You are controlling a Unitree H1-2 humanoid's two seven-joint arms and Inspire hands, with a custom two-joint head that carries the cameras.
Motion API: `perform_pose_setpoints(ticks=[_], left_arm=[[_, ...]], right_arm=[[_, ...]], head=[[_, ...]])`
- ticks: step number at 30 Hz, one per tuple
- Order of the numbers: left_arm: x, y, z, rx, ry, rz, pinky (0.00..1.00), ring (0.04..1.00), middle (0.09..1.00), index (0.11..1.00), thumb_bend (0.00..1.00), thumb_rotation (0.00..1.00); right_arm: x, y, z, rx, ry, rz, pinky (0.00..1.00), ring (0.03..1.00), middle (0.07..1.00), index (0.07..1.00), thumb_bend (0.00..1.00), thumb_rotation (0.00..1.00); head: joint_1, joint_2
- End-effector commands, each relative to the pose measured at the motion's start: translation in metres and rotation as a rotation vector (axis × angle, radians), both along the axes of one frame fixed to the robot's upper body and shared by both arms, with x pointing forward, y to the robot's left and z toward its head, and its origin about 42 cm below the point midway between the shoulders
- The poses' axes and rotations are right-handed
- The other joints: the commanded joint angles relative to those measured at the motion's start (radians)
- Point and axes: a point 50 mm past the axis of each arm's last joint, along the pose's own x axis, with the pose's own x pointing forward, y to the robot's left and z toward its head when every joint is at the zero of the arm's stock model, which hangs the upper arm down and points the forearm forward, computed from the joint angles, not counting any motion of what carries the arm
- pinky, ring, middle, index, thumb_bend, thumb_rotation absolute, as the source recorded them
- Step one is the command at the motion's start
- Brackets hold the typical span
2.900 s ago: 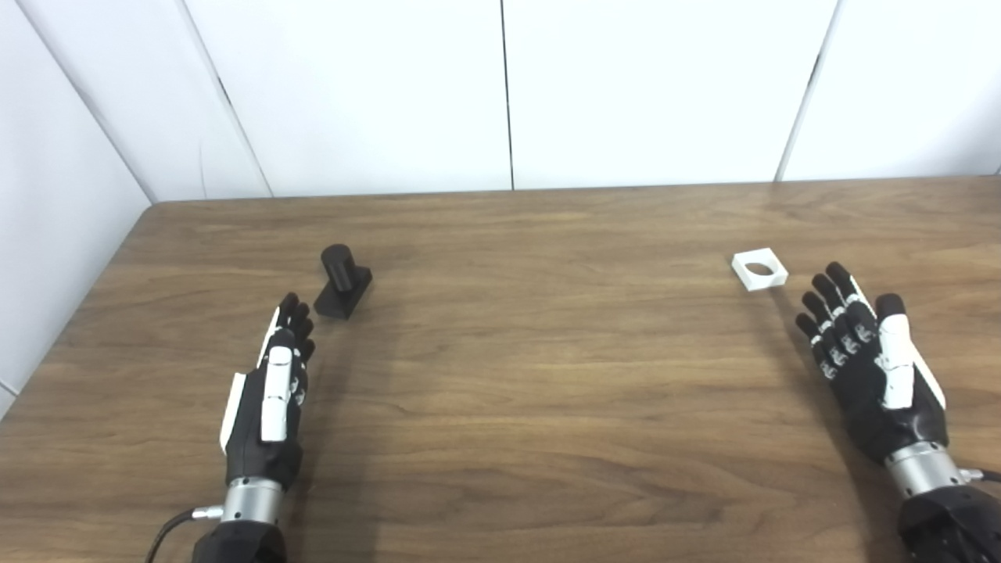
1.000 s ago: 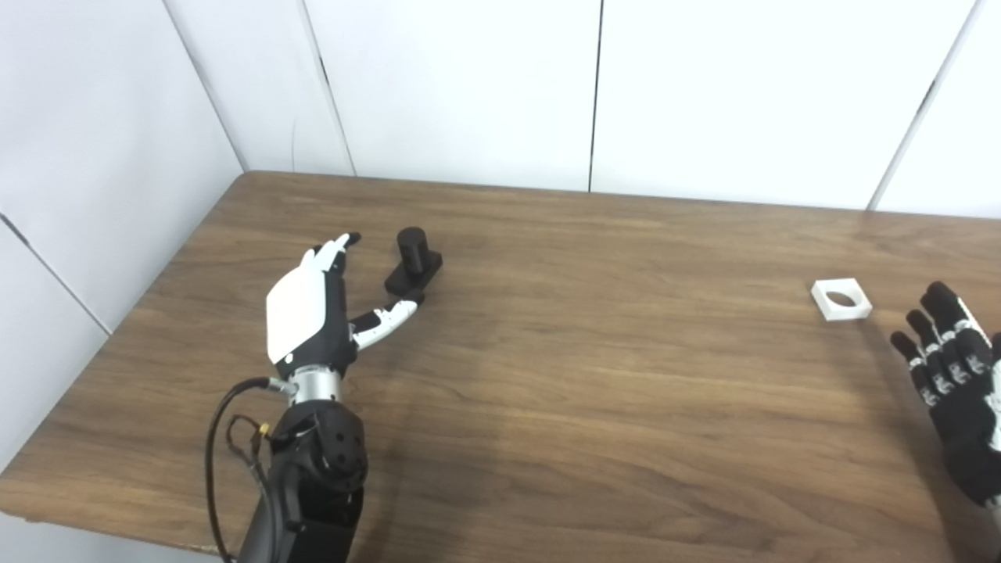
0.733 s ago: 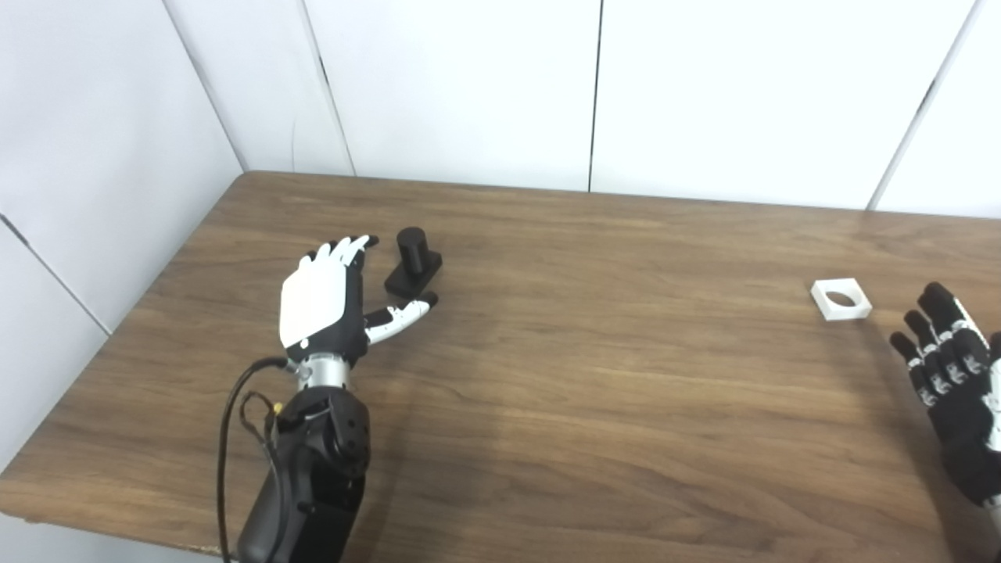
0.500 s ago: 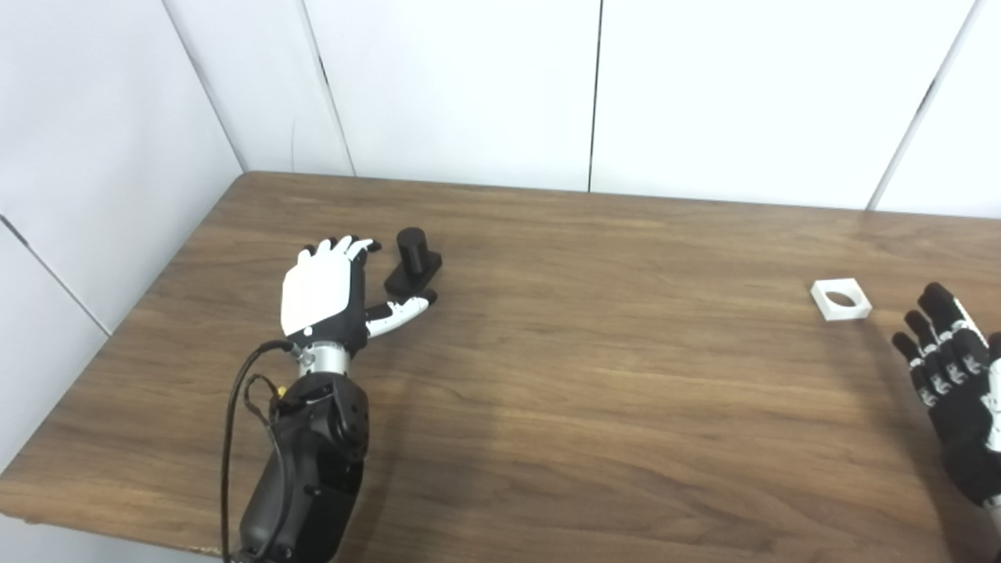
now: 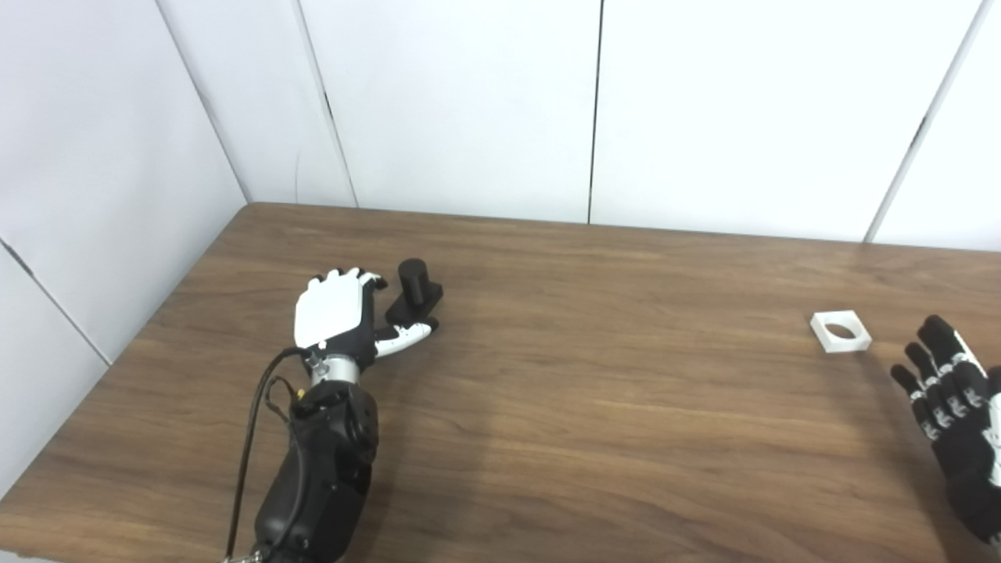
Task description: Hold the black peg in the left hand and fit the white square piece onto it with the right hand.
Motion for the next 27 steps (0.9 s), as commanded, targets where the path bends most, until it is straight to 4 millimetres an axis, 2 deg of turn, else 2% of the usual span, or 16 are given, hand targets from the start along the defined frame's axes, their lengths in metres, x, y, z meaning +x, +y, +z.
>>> perform_pose_setpoints(ticks=[1,11,21,27], left_arm=[[0.018,0.009,0.025,0.060,-0.080,0.012,1.00,0.980,0.933,0.780,0.79,0.68],[0.029,0.011,0.019,0.052,-0.070,0.017,1.00,0.978,0.921,0.771,0.80,0.66],[0.032,0.010,0.018,0.045,-0.068,0.010,1.00,0.982,0.914,0.752,0.79,0.66],[0.030,0.006,0.018,0.038,-0.073,0.002,1.00,0.986,0.916,0.733,0.78,0.64]], right_arm=[[-0.013,0.001,-0.020,0.022,0.032,-0.017,0.96,1.000,1.000,0.964,0.66,0.95],[-0.018,-0.001,-0.020,0.025,0.031,-0.018,0.95,1.000,1.000,0.966,0.66,0.95],[-0.021,-0.003,-0.020,0.006,0.030,-0.023,0.93,1.000,0.996,0.956,0.65,0.95],[-0.023,-0.003,-0.019,0.010,0.032,-0.021,0.95,1.000,0.998,0.958,0.66,0.95]], head=[[-0.001,0.002],[-0.007,0.006],[-0.013,0.008],[-0.011,0.016]])
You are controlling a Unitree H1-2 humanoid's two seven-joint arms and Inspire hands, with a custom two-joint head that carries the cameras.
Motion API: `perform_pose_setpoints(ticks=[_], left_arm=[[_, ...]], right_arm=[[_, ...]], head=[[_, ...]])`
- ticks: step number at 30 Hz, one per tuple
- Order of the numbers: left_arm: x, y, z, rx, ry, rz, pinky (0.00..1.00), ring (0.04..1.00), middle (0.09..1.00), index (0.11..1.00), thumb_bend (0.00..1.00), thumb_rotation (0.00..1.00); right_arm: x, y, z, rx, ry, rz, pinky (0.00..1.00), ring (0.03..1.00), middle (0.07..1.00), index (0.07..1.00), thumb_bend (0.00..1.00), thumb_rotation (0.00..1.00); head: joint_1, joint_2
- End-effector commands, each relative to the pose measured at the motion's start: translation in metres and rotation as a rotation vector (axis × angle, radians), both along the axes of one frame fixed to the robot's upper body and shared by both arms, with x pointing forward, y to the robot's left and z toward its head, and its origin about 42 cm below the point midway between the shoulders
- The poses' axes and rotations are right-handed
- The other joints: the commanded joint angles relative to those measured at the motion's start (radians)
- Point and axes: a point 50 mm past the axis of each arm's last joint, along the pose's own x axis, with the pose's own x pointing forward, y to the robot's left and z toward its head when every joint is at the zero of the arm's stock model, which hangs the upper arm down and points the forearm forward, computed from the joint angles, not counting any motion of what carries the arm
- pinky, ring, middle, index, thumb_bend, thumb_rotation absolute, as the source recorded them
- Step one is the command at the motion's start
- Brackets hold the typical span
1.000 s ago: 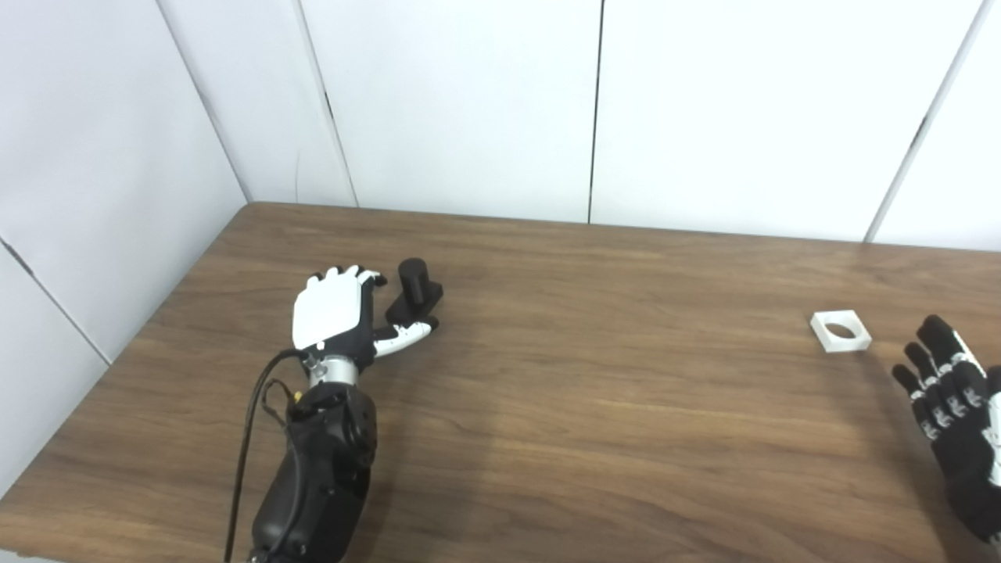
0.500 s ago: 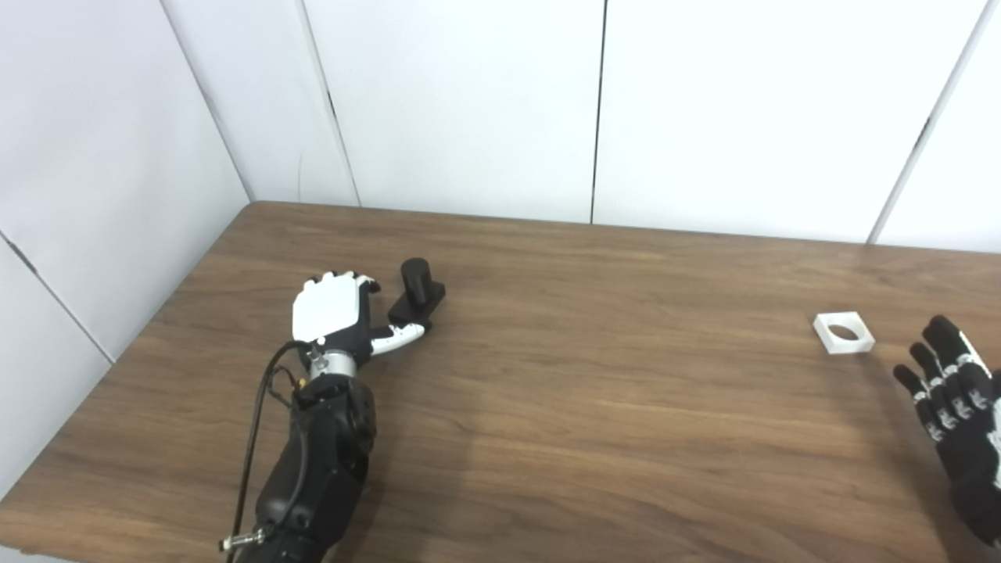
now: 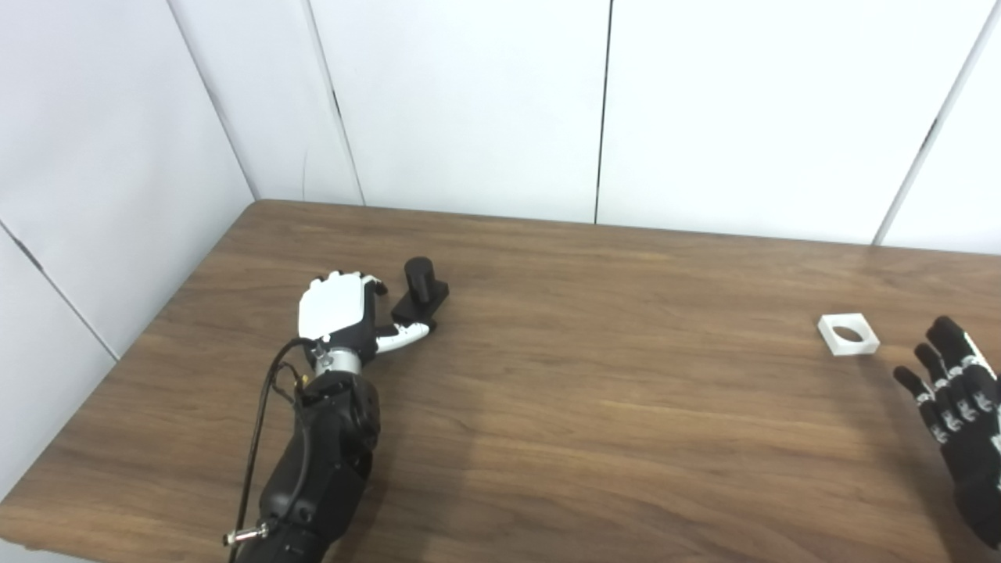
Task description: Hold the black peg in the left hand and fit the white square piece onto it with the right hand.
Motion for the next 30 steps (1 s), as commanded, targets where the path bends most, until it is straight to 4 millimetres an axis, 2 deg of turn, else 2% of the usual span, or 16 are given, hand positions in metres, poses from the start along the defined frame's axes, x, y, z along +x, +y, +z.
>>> perform_pose_setpoints(ticks=[1,12,23,30], left_arm=[[0.013,0.001,0.027,0.033,-0.097,0.000,1.00,0.981,0.910,0.725,0.78,0.63],[0.009,-0.003,0.021,0.025,-0.105,0.004,1.00,0.978,0.903,0.710,0.78,0.61],[0.005,-0.004,0.017,0.013,-0.104,-0.001,1.00,0.981,0.898,0.625,0.71,0.50],[0.004,-0.004,0.014,0.009,-0.105,-0.001,1.00,0.973,0.887,0.609,0.68,0.42]], right_arm=[[-0.016,0.000,-0.019,0.021,0.050,-0.014,0.94,1.000,1.000,0.963,0.67,0.95],[-0.018,-0.001,-0.020,0.017,0.053,-0.011,0.94,1.000,1.000,0.969,0.64,0.97],[-0.020,-0.002,-0.016,0.024,0.050,-0.002,0.95,1.000,1.000,0.975,0.66,0.96],[-0.021,0.000,-0.012,0.022,0.046,0.006,0.96,1.000,1.000,0.978,0.65,0.96]], head=[[0.001,0.002],[0.000,0.014],[-0.010,0.027],[-0.012,0.034]])
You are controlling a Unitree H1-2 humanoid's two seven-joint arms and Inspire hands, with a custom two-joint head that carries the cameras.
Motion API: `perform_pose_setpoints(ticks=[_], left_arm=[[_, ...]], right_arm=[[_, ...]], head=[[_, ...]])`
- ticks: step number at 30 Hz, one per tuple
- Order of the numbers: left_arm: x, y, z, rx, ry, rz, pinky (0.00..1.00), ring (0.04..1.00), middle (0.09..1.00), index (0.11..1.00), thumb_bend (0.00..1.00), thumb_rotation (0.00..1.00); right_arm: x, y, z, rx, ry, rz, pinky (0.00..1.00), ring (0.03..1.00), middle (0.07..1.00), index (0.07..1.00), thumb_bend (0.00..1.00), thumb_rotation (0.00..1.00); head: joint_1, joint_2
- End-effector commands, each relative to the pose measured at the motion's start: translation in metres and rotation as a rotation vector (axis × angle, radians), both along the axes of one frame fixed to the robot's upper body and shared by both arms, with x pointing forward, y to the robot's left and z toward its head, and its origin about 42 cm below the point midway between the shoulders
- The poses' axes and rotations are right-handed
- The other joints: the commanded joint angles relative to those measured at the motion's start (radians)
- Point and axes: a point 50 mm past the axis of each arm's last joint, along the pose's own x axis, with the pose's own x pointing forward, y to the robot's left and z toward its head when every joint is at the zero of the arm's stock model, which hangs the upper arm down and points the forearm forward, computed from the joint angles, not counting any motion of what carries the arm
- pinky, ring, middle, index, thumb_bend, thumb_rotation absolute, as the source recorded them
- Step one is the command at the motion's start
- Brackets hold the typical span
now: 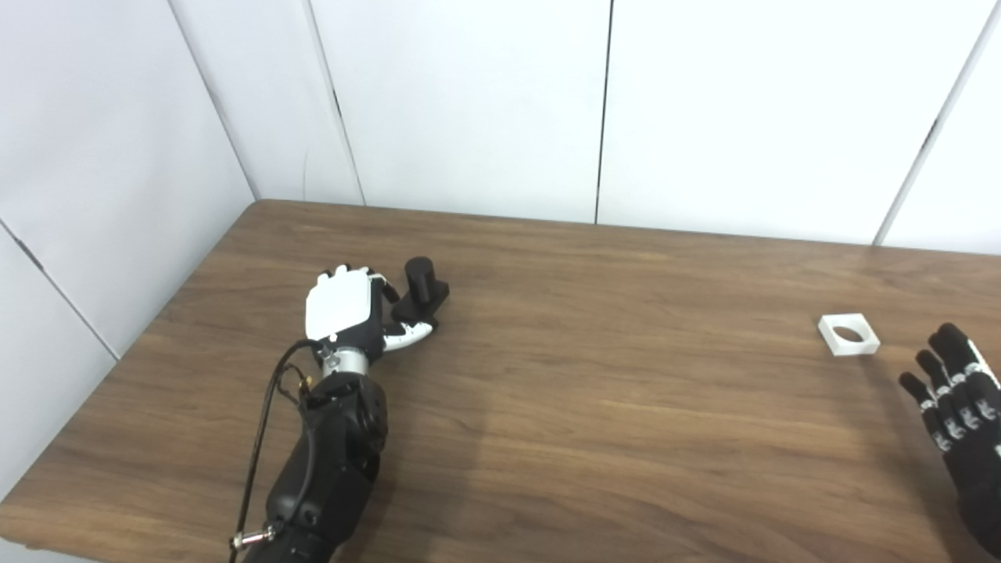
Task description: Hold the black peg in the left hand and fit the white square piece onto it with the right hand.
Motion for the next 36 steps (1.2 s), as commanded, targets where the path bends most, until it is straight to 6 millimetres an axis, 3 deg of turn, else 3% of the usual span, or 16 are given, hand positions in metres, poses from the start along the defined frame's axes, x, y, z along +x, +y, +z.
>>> perform_pose_setpoints(ticks=[1,15,24,26,27,36], left_arm=[[0.005,0.004,0.012,0.027,-0.049,0.003,1.00,0.972,0.885,0.609,0.68,0.42],[0.004,0.002,0.009,0.002,-0.058,-0.006,0.99,0.965,0.876,0.574,0.64,0.37],[0.005,-0.001,0.006,-0.035,-0.077,-0.016,1.00,0.965,0.869,0.531,0.59,0.28],[0.005,-0.001,0.006,-0.043,-0.084,-0.017,1.00,0.964,0.867,0.497,0.52,0.12],[0.004,-0.001,0.006,-0.046,-0.085,-0.017,1.00,0.963,0.867,0.492,0.51,0.10],[0.001,-0.001,0.004,-0.087,-0.096,-0.022,1.00,0.970,0.868,0.487,0.50,0.07]], right_arm=[[-0.012,0.001,-0.013,0.024,0.037,-0.003,0.96,1.000,1.000,0.977,0.66,0.96],[-0.011,0.001,-0.010,0.020,0.037,-0.002,0.97,1.000,1.000,0.972,0.67,0.95],[-0.011,0.002,-0.004,0.024,0.042,-0.001,0.98,1.000,1.000,0.978,0.67,0.94],[-0.011,0.002,-0.004,0.022,0.040,-0.003,0.98,1.000,1.000,0.981,0.68,0.94],[-0.011,0.002,-0.004,0.022,0.039,-0.002,0.98,1.000,1.000,0.983,0.68,0.94],[-0.010,0.001,-0.002,0.004,0.043,-0.005,0.98,1.000,1.000,0.979,0.69,0.94]], head=[[0.000,0.001],[-0.008,0.008],[-0.010,0.010],[-0.010,0.011],[-0.011,0.010],[-0.018,0.012]])
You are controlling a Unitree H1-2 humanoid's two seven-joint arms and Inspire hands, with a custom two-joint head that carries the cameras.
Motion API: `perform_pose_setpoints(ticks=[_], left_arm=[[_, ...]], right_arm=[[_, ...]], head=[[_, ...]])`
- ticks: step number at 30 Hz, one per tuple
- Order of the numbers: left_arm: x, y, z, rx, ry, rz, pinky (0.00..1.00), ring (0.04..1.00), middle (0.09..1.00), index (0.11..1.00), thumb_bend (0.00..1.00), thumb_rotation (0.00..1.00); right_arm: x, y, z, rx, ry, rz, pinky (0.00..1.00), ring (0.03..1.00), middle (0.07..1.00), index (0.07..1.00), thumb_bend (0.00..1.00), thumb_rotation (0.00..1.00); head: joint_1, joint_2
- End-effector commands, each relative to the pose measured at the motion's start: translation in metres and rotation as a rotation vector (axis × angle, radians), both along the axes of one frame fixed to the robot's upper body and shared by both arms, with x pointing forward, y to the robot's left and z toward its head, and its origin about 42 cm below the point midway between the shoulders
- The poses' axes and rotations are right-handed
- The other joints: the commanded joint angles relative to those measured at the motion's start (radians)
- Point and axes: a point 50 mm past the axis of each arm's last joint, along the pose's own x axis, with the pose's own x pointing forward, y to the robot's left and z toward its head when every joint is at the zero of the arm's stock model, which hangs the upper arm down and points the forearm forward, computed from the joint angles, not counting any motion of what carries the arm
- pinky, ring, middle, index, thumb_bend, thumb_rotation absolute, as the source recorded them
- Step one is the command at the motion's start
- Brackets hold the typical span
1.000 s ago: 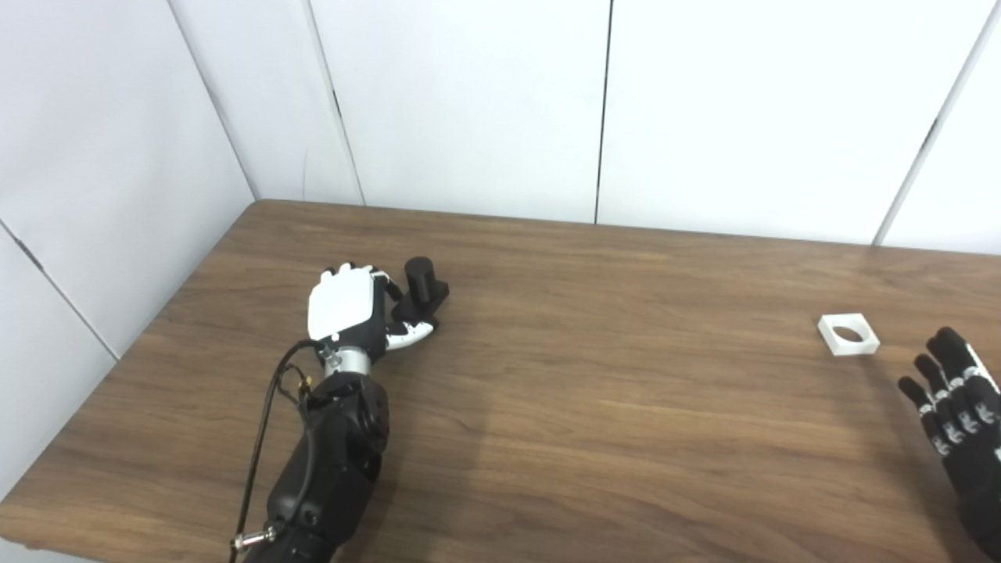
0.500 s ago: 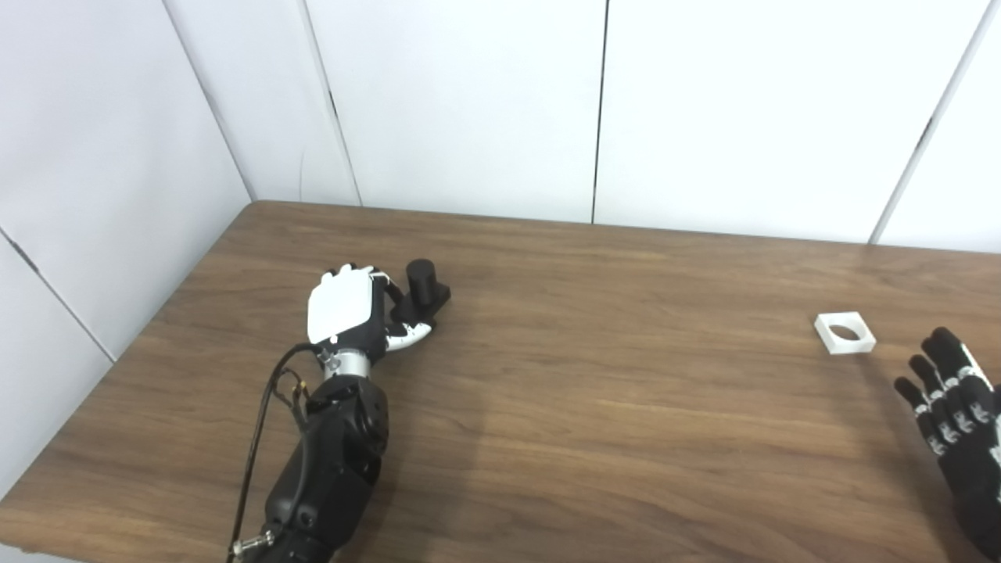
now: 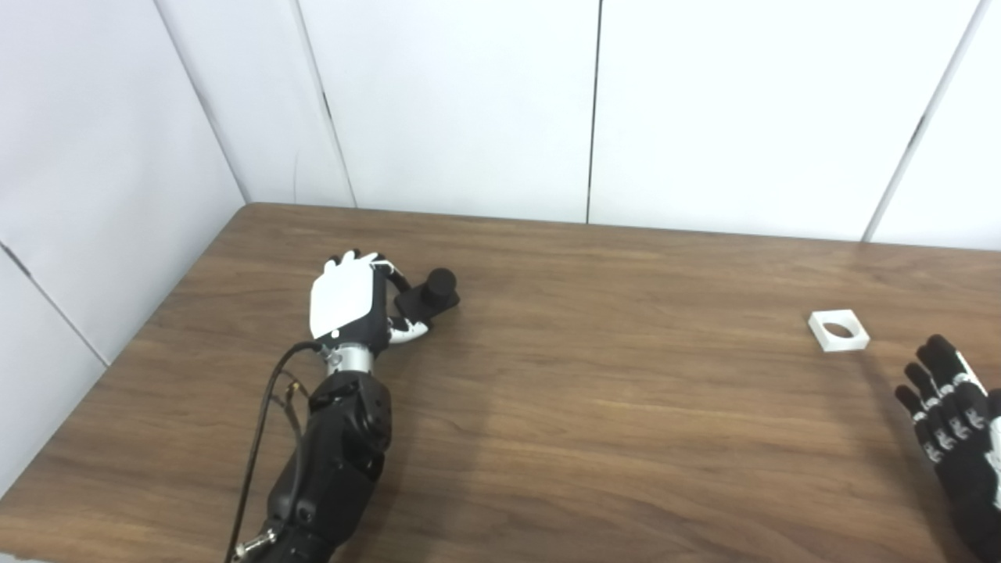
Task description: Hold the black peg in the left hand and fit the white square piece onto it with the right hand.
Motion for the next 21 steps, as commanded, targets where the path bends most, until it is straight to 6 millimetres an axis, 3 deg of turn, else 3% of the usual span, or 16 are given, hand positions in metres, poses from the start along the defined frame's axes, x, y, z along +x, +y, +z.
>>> perform_pose_setpoints(ticks=[1,14,21], left_arm=[[-0.002,0.008,0.000,0.011,0.015,0.009,1.00,0.972,0.869,0.488,0.50,0.07],[-0.012,-0.001,0.000,-0.052,-0.010,-0.035,1.00,0.970,0.867,0.487,0.50,0.07],[-0.024,-0.017,0.007,-0.119,-0.013,-0.097,0.96,0.985,0.873,0.488,0.50,0.07]], right_arm=[[-0.003,0.001,-0.002,0.005,-0.001,-0.003,0.98,1.000,1.000,0.978,0.69,0.94],[-0.004,0.006,0.000,-0.017,0.002,-0.014,0.97,1.000,1.000,0.975,0.71,0.95],[-0.005,0.011,-0.002,-0.007,0.012,-0.007,0.98,1.000,1.000,0.989,0.70,0.95]], head=[[-0.001,0.003],[-0.023,0.007],[-0.035,0.009]])
